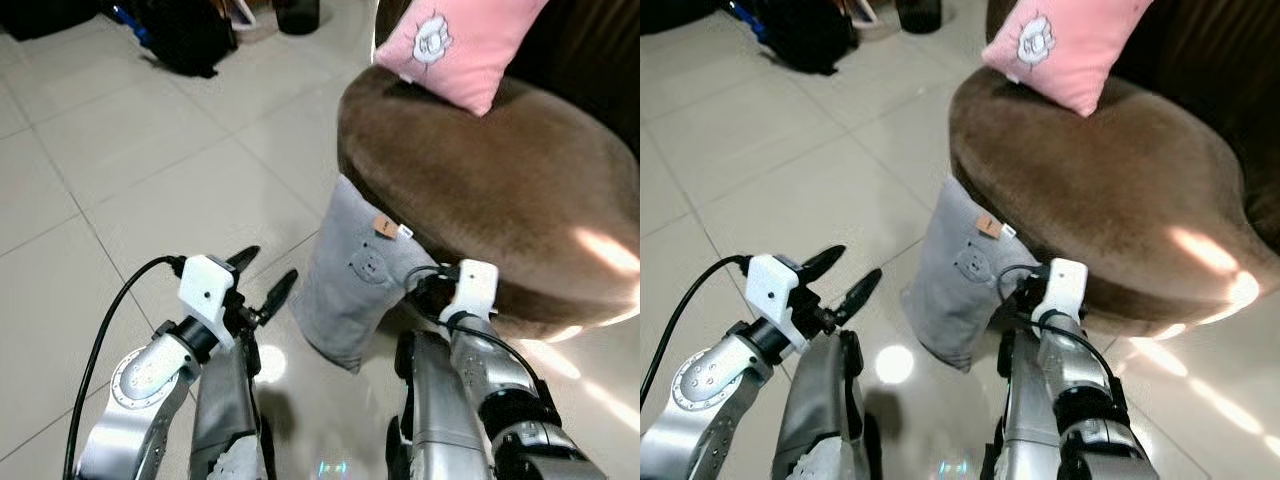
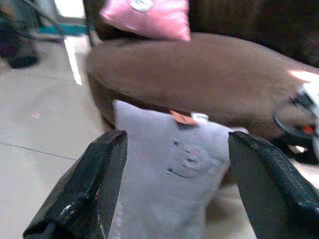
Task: Move the pillow to the sofa from floor
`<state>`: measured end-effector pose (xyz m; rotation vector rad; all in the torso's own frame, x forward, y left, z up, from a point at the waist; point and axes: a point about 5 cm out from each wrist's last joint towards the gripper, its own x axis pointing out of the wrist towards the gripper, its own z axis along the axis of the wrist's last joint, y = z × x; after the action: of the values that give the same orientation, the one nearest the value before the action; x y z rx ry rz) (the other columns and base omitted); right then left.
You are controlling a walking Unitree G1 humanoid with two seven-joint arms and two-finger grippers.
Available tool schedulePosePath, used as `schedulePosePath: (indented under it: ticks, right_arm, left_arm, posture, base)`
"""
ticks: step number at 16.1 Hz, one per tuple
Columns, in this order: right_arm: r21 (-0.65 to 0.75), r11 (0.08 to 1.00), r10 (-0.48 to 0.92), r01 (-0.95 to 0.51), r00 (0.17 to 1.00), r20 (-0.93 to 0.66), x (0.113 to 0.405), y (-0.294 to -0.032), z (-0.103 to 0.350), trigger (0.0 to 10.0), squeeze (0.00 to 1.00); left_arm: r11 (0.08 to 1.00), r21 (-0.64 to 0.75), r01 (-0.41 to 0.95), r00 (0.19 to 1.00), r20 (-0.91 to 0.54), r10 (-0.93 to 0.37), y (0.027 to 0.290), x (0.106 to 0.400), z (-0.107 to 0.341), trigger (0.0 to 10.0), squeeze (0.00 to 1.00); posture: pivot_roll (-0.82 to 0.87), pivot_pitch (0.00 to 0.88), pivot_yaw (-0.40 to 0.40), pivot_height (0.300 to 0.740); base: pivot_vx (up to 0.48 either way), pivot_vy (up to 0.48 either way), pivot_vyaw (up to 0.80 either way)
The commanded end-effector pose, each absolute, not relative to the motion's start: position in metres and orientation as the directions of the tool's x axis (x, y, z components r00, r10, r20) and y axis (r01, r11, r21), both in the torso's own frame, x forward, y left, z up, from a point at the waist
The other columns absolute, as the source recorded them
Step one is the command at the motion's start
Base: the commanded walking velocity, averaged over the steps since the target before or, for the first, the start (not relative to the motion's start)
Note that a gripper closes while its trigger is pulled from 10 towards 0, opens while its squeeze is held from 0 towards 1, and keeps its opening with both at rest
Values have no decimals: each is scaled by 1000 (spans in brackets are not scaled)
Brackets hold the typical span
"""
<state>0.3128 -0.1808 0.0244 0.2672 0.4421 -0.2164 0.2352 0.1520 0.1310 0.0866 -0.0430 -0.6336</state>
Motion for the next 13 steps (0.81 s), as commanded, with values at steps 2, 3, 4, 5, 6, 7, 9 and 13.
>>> schedulePosePath:
  ticks: [2, 3, 4, 5, 6, 7, 9, 13]
  right_arm:
    - [404, 827, -213, 390, 884, -417, 317, -189, 29, 10000, 1000]
    - [447, 788, -238, 424, 879, -413, 321, -191, 31, 10000, 1000]
    - [470, 767, -249, 437, 878, -410, 322, -192, 33, 10000, 1000]
    - [523, 711, -279, 470, 872, -403, 323, -195, 34, 10000, 1000]
    - [534, 701, -280, 473, 871, -404, 324, -194, 34, 10000, 1000]
    - [548, 687, -283, 478, 870, -403, 324, -194, 34, 10000, 1000]
    - [607, 630, -305, 484, 873, -380, 327, -193, 37, 10000, 1000]
    - [754, 487, -352, 441, 889, -293, 334, -201, 51, 10000, 1000]
  left_arm:
    - [772, 111, 626, 776, 16, -631, 160, 231, 148, 10000, 0]
    - [760, 108, 640, 764, 9, -645, 162, 229, 153, 10000, 0]
    - [752, 108, 651, 756, 3, -655, 163, 228, 155, 10000, 0]
    - [732, 97, 675, 735, 1, -678, 164, 222, 160, 10000, 0]
    - [728, 96, 678, 732, 3, -682, 163, 221, 163, 10000, 0]
    - [724, 92, 684, 727, 0, -687, 163, 220, 167, 10000, 0]
    - [719, 81, 691, 721, -4, -693, 164, 220, 174, 10000, 0]
    - [686, 47, 726, 687, -61, -724, 165, 223, 160, 10000, 0]
  posture:
    - [157, 256, 90, 510]
    - [182, 283, 112, 510]
    - [190, 289, 115, 510]
    - [220, 295, 124, 510]
    - [230, 293, 126, 510]
    - [249, 293, 134, 510]
    - [274, 306, 144, 510]
    - [302, 321, 159, 510]
  base:
    - [0, 0, 0]
    - [0, 0, 0]
    - [0, 0, 0]
    - [0, 0, 0]
    - [0, 0, 0]
    - [0, 0, 0]
    - [0, 0, 0]
    - [0, 0, 0]
